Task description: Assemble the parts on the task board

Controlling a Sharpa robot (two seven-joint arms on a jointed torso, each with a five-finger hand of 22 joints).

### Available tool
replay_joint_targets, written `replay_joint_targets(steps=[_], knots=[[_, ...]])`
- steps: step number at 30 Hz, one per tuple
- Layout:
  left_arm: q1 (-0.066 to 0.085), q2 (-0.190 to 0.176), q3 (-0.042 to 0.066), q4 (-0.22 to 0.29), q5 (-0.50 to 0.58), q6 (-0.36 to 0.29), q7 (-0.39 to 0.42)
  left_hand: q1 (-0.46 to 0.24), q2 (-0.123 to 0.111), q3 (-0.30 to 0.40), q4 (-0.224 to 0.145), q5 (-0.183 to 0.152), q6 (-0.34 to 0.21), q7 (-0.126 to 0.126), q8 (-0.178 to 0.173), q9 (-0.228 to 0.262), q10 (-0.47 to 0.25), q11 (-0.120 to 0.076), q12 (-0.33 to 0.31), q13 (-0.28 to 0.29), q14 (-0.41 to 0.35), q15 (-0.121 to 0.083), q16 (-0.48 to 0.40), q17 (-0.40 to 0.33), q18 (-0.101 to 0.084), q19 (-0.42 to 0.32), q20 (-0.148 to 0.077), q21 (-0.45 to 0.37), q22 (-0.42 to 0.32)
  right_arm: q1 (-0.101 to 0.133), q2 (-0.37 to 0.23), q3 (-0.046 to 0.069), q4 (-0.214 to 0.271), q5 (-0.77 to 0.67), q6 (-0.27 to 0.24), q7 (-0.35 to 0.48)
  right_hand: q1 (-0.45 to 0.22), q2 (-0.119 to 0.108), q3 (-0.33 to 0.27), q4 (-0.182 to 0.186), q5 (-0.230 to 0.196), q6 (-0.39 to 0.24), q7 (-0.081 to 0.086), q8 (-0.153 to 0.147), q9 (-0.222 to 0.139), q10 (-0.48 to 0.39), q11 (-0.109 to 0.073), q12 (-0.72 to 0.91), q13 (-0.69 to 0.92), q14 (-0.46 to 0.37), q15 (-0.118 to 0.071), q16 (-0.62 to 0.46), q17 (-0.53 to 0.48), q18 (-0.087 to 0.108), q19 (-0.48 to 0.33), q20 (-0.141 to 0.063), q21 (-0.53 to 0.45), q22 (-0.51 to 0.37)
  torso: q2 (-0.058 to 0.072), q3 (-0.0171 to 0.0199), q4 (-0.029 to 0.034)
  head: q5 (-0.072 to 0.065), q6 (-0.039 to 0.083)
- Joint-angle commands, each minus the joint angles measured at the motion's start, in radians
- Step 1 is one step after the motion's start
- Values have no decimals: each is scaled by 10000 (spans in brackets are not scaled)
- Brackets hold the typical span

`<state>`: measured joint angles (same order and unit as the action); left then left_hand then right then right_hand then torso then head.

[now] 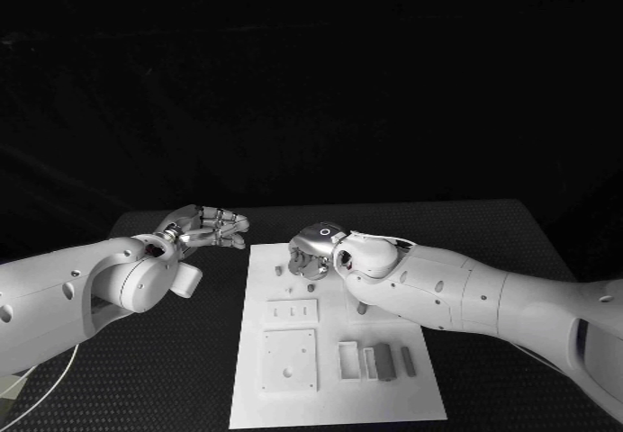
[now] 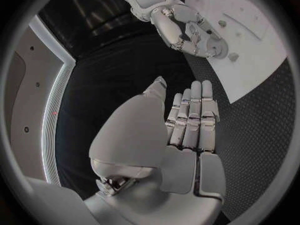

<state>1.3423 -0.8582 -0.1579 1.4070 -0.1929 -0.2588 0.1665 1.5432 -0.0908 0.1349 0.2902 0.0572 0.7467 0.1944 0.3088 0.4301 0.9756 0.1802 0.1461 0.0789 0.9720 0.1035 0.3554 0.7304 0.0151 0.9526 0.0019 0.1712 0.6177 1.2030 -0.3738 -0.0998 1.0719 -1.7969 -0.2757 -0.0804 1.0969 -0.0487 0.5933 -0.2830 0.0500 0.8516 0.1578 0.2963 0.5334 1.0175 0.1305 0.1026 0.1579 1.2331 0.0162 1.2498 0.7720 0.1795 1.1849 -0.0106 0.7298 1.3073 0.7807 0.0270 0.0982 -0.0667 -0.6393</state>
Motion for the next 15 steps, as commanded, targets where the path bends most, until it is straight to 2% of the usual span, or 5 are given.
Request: replay_joint_targets(steps=[1,5,15], knots=[[15,4,7,40,-12,46,63,-88,-7,70,-13,-34,-72,175,-37,-16,-5,76,-37,-12,71,-22,-36,14,199,44,-7,-61,15,-45,-139,-40,33,-179,262,-231,52,-55,-5,-29,-19,90,-15,1,-3,107,15,13,2,23,31,67,-7,823,62,-27,66,193,0,-5,4,-12,-7],[15,-18,7,44,-12,40,59,-87,-9,73,-13,-34,-73,176,-38,-16,-6,76,-38,-12,72,-22,-39,17,198,43,-7,-62,16,-44,-241,-40,175,-179,229,-250,51,-51,0,-24,-19,122,-11,9,-12,154,18,13,1,25,33,80,-10,823,74,-31,71,192,0,2,3,-9,-18],[15,-64,7,72,-13,37,57,-87,-12,78,-12,-35,-75,179,-38,-15,-6,77,-40,-12,74,-22,-47,26,198,44,-6,-65,18,-39,-538,-38,545,-195,188,-351,45,-46,11,-19,-19,223,1,37,-34,306,27,23,3,27,40,121,-18,823,106,-44,85,192,-2,-7,8,-22,-16]])
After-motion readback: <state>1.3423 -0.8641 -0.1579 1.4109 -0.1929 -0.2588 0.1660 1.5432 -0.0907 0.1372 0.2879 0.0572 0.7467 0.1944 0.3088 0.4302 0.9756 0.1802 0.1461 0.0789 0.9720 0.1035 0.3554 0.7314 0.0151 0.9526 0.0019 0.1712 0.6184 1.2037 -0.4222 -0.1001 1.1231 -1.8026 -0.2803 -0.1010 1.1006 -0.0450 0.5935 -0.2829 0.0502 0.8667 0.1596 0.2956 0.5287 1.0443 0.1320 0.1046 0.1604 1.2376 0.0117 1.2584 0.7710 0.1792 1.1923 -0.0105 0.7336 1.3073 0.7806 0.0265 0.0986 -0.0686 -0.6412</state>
